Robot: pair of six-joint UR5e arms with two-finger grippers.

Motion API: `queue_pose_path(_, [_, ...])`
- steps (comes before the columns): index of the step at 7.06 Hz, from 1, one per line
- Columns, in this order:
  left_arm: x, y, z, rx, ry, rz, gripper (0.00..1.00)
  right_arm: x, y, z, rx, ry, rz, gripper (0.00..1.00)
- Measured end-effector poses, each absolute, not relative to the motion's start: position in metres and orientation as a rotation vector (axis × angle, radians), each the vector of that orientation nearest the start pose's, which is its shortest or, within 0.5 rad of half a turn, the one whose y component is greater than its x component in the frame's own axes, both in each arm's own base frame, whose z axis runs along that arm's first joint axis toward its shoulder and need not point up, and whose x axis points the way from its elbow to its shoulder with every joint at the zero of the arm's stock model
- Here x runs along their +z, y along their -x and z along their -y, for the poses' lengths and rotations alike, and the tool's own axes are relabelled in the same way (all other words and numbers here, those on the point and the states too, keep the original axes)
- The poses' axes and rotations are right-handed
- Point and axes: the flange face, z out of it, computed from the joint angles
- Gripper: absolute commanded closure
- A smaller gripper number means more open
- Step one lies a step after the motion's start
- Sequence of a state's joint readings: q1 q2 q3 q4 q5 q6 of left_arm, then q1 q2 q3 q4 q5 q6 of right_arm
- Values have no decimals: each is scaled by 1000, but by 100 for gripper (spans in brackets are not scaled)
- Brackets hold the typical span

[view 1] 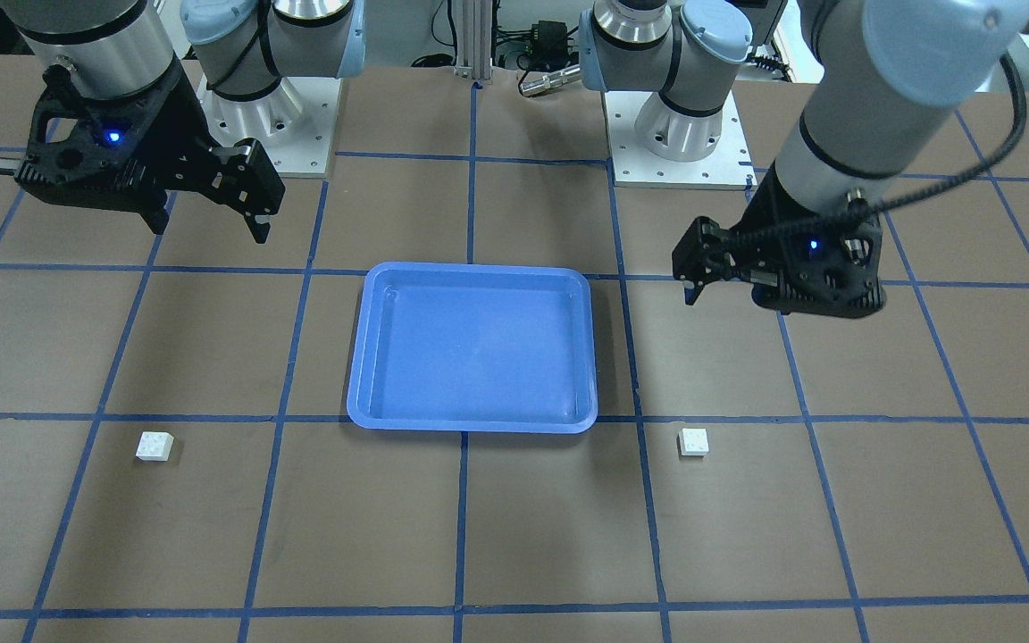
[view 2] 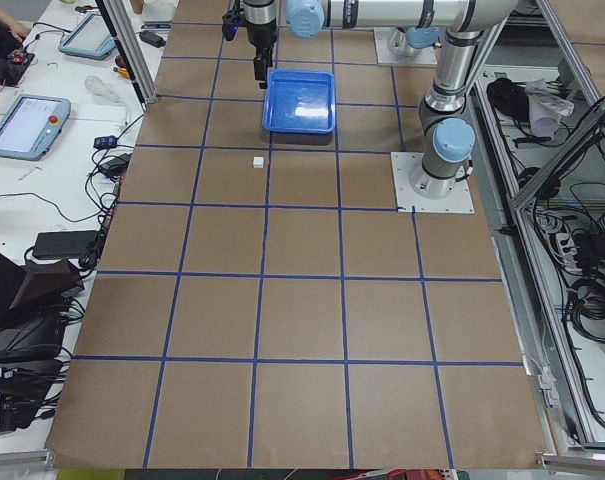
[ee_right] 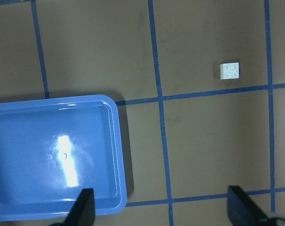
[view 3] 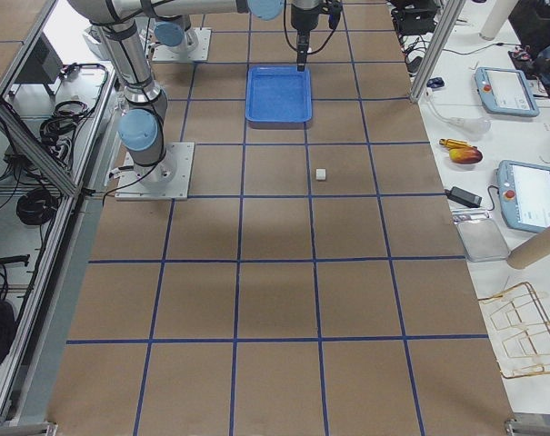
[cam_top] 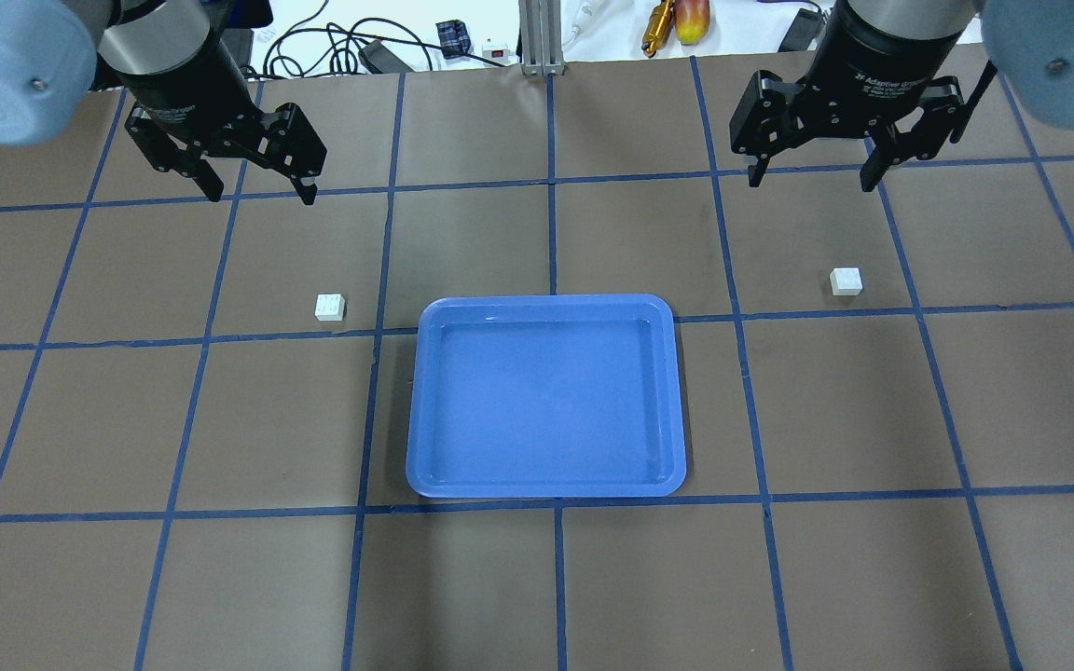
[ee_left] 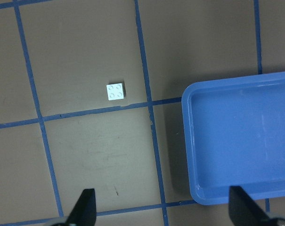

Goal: Assemble white blocks and place on blue tray

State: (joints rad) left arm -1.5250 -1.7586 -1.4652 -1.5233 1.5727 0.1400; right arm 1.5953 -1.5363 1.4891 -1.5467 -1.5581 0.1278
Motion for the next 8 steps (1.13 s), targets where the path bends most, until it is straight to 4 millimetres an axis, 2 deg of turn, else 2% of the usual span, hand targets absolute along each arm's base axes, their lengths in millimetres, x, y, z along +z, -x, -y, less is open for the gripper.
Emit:
queue_pose_path(2, [373,88,616,88,-124,-3144,0,507,-147,503,-25,-173,-3125,0])
queue_pose_path(3, [337,84,626,113,-130,-3147,0,508,-147,502,-26,-173,-3121,0])
queue_pose_path(4, [306,81,628,108,-140,-3143,0,512,-151,503,-30,-171,-3090,0])
queue_pose_path(6, [268,69,627,120,-124,-3140,0,517,-158,507,-35,-136,-2990,0])
queue_pose_path(7, [252,67,627,127,-116,-3144,0,511,-152,511,-31,-21,-2979,0])
queue_pose_path(8, [234,66,623,131,-116,-3144,0,500,-137,517,-21,171,-2973,0])
